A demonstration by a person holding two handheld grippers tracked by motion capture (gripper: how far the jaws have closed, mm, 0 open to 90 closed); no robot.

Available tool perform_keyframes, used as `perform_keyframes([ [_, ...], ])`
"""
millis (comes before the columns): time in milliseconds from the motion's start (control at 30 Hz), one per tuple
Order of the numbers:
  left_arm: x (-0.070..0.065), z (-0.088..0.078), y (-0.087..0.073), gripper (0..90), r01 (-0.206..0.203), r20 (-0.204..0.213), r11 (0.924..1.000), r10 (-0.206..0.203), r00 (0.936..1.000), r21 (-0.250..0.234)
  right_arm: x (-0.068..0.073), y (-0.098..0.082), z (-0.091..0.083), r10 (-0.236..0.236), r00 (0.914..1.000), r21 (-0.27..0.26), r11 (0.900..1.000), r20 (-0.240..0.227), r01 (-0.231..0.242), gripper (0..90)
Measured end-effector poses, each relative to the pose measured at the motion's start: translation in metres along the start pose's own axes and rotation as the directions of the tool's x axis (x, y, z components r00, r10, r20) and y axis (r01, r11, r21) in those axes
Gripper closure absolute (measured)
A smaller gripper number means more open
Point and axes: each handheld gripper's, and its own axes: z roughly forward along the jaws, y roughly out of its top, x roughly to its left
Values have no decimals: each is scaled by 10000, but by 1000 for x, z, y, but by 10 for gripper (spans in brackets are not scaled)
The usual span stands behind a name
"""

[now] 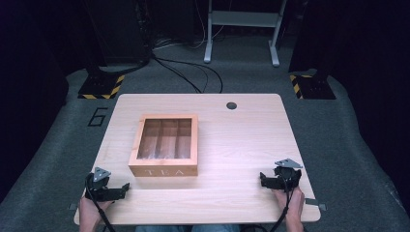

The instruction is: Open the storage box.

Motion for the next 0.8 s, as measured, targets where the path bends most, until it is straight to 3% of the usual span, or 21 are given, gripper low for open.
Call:
perform_keyframes([
  [233, 0, -1, 1, 0, -9, 36, 9999, 9, 10000, 135, -3, 1, 2, 215, 9993, 151, 9997, -311, -211, 0],
  [533, -1, 0, 1, 5, 185, -77, 9998, -185, 9998, -44, -1, 1, 2, 60, 9997, 60, 10000, -238, -58, 0],
  [700, -6, -3, 1, 23, 480, 261, 9973, -467, 9986, -548, -1, 1, 2, 112, 9996, 123, 9999, -266, -109, 0],
  [800, -12, -6, 3, 72, 441, 601, 9927, -375, 9975, -1121, -1, 1, 1, 94, 9997, 84, 9999, -212, -92, 9],
])
